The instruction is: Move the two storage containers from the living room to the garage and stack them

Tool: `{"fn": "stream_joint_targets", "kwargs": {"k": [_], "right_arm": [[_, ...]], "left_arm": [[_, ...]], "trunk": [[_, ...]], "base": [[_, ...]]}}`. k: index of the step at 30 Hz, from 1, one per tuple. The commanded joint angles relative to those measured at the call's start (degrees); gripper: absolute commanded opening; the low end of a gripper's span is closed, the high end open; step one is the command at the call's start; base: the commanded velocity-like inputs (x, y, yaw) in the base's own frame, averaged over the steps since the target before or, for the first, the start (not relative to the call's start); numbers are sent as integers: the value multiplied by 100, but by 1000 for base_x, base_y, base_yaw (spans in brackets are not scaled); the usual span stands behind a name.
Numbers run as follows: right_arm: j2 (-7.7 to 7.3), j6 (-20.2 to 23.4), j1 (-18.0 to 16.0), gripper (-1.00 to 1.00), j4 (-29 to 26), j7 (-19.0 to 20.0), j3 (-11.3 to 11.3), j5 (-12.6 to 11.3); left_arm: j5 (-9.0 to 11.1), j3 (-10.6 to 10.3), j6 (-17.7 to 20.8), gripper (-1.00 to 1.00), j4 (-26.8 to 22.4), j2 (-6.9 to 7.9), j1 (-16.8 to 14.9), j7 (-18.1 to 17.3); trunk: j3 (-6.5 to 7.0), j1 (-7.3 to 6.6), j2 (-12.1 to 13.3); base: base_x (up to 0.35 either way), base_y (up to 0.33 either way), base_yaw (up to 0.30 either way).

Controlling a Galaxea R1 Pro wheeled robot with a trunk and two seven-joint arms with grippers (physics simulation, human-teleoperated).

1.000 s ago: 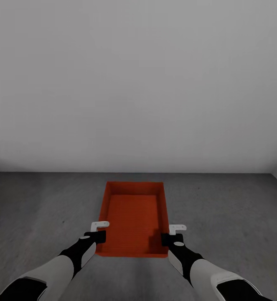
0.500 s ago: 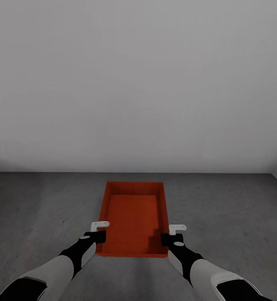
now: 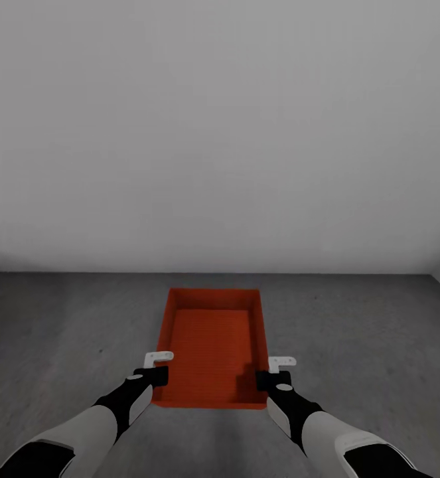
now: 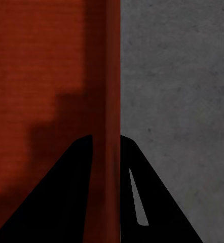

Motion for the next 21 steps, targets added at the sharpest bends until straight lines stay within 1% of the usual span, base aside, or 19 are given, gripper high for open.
{"fn": "stream_joint_targets", "kwargs": {"k": [1, 21], "right_arm": [[-14, -34, -2, -100, 264, -37, -116, -63], [-19, -34, -2, -100, 264, -37, -117, -64]], "left_arm": [[-66, 349, 33, -100, -36, 6, -7, 253], [-68, 348, 34, -100, -36, 6, -7, 253]], "trunk": [[-13, 0, -3], [-193, 0, -3]], "base": [[0, 0, 0], [0, 0, 0]]}}
